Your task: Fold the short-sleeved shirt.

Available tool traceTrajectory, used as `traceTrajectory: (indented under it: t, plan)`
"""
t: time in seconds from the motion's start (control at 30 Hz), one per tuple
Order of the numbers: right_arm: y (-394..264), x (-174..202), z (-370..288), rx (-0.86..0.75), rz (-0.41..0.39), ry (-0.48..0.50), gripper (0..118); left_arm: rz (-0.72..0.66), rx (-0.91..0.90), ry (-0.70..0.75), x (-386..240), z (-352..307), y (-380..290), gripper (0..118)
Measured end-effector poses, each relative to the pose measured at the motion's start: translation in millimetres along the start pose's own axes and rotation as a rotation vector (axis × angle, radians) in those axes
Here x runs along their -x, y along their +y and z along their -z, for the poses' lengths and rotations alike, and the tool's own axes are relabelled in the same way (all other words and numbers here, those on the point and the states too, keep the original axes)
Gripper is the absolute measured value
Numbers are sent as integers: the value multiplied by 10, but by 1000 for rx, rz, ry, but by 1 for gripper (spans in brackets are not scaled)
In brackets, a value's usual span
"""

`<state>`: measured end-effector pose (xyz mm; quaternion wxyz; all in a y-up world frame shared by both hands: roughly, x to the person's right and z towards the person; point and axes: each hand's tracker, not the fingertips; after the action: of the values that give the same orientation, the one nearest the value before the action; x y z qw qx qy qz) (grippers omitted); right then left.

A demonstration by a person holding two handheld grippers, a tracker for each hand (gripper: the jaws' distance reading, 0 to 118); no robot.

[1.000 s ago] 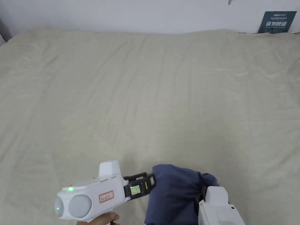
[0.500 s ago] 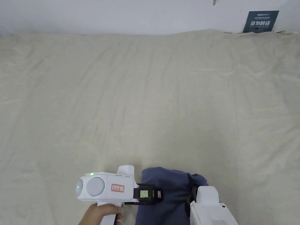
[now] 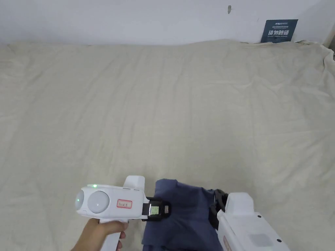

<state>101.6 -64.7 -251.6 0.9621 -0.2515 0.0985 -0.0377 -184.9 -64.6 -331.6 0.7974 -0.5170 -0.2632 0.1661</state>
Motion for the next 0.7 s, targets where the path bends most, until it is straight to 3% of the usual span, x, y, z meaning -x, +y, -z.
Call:
traceTrajectory:
  t: [0.33,0.7]
  plan:
    - [909,-9,-488,-235,-51,-29,0,53,-61,222,754,-973,367,23]
    - [1450,320,-507,-318,-110,-38,0,-132,-117,569,2153,-2366,472,23]
